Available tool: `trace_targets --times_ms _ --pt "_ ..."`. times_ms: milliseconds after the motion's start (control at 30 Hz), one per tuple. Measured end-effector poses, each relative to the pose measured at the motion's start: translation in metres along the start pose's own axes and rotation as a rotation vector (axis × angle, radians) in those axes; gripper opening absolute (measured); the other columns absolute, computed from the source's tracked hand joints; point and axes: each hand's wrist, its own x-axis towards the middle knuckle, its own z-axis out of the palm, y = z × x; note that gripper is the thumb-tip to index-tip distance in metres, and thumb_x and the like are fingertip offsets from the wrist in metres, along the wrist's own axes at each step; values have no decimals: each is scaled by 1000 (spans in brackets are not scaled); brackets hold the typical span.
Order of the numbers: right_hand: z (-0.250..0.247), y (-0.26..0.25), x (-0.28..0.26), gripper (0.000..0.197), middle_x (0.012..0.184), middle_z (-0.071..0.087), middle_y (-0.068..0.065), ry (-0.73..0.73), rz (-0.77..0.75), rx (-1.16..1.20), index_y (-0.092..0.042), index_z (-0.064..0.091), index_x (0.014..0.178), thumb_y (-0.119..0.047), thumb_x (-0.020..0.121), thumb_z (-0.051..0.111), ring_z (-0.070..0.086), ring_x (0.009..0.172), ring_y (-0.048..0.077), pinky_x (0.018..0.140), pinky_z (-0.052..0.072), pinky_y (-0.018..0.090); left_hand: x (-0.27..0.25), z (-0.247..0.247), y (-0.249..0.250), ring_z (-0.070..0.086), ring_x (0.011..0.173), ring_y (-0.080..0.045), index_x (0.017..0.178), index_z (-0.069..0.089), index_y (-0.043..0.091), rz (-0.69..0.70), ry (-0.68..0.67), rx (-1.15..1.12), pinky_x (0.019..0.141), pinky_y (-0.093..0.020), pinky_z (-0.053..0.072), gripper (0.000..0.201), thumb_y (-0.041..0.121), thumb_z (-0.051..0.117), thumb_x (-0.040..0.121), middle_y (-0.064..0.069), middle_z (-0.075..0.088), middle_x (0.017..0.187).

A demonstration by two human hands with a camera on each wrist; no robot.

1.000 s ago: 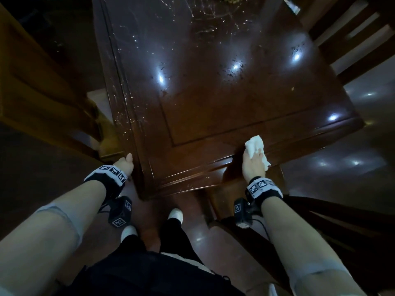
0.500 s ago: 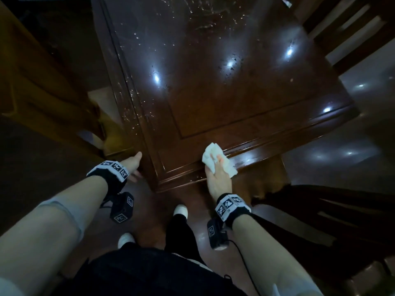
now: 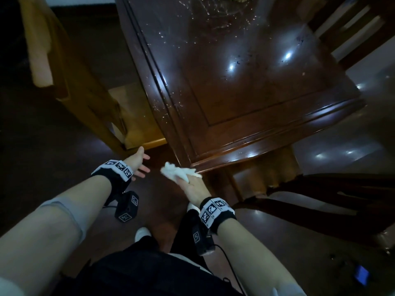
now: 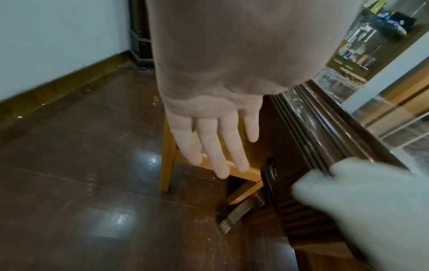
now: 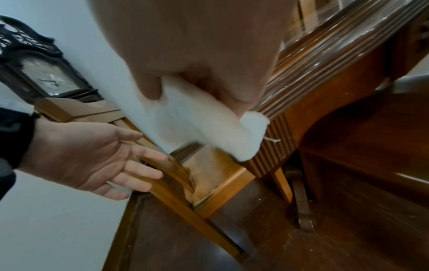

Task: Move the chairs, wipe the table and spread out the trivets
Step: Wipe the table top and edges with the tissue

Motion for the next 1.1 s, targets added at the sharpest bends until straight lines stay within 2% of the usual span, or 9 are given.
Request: trace_targets --times_ms 200,300,400,500,600,700,800,933,1100 --pt "-6 0 -5 34 90 70 17 241 93 297 -12 71 84 -41 85 55 66 85 33 79 52 43 -4 -16 -3 53 120 -40 145 35 18 -15 1 6 107 -52 29 67 55 3 100 -21 58 129" --pt "-44 11 -8 28 69 63 4 467 111 347 -13 66 68 -32 88 60 57 69 21 64 47 34 -4 -11 8 52 121 -42 145 36 15 -30 15 -1 106 -50 30 65 53 6 101 -22 57 129" --pt "-96 22 -9 43 67 61 6 777 88 152 -4 69 79 -41 90 51 61 68 25 61 48 33 2 3 27 52 120 -42 149 29 14 -30 13 -7 101 -47 34 66 53 8 101 -21 55 132" --pt "-145 34 1 43 98 68 14 918 186 -31 -6 66 109 -38 93 44 63 95 34 84 50 41 12 21 48 54 118 -39 152 20 14 -13 51 -32 90 -41 38 63 51 13 102 -18 53 135" --pt "-178 54 21 48 137 51 15 758 355 -269 -8 43 141 -28 97 44 47 126 34 105 39 42 24 35 65 50 123 -36 151 20 11 18 115 -111 80 -38 38 58 44 19 104 -18 47 139" --pt "-181 69 36 52 155 28 12 410 440 -579 -6 28 148 -26 100 36 26 141 29 114 28 42 33 42 74 47 126 -36 150 19 11 9 119 -160 80 -37 37 56 43 21 104 -18 45 142" --pt "-176 66 41 52 161 14 3 275 478 -584 -11 22 151 -25 103 33 25 143 26 111 29 40 39 43 75 51 123 -38 151 17 13 -13 107 -171 85 -39 39 57 45 20 104 -17 47 141" --pt "-165 56 35 49 157 25 4 255 443 -580 -12 30 148 -28 102 35 43 131 29 104 36 37 38 43 71 54 119 -41 152 13 16 -51 48 -140 105 -51 34 59 49 16 103 -18 50 139" --pt "-135 40 28 43 148 38 1 205 333 -692 -12 42 138 -30 100 36 55 117 29 93 44 38 32 35 57 54 119 -40 152 14 16 -39 -26 -105 103 -51 34 62 52 12 101 -18 53 136"
